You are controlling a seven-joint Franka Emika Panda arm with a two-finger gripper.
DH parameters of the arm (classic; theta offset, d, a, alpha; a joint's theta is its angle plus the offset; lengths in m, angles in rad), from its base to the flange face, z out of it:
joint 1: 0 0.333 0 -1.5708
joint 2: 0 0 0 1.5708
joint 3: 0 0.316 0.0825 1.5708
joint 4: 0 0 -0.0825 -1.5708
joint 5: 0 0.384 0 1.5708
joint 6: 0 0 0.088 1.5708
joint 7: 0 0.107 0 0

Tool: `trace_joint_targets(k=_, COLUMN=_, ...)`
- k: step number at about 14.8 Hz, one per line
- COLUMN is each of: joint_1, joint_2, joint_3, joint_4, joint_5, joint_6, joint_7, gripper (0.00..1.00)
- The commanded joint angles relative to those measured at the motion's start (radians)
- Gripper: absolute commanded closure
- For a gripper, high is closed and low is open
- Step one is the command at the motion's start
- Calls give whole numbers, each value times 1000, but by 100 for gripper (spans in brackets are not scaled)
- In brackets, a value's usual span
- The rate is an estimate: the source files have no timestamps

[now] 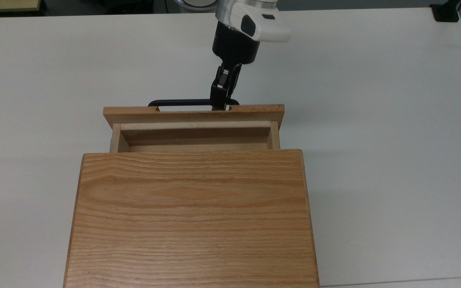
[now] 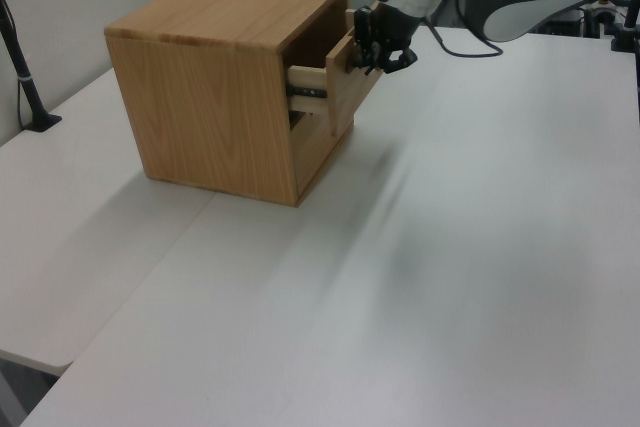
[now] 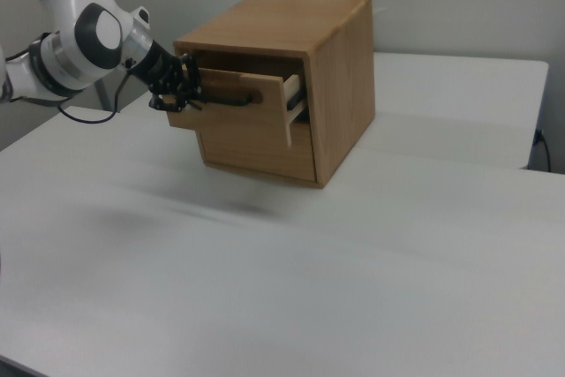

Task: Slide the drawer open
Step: 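Pull the handle outward, sliding the upper drawer open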

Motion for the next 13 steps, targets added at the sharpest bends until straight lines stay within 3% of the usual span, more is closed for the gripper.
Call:
trace_joint_targets(k=1, joint_1=14, joint_2=-134, joint_3=9, joint_4=-106, joint_5=4, joint_6=-56, joint_7=52, gripper=83)
trace_joint_targets(k=5, joint_1=-4, joint_2=-199, joint_3=52, joint_4=-160, joint_5=13, joint_6=-112, joint_7=54, gripper=84)
trace_joint_targets(k=10, joint_1=-7, joint_2=-281, joint_3=80, joint_4=-206, joint_5=80, joint_6=-196, joint_7=54, gripper=83)
trace_joint_targets(k=11, joint_1=-10, joint_2=-284, joint_3=80, joint_4=-202, joint_5=100, joint_6=-213, joint_7=54, gripper=77)
trace_joint_targets(k=13, joint_1=-27, joint_2=-284, joint_3=93, joint_4=-197, joint_5=112, joint_6=-233, joint_7=54, gripper=49)
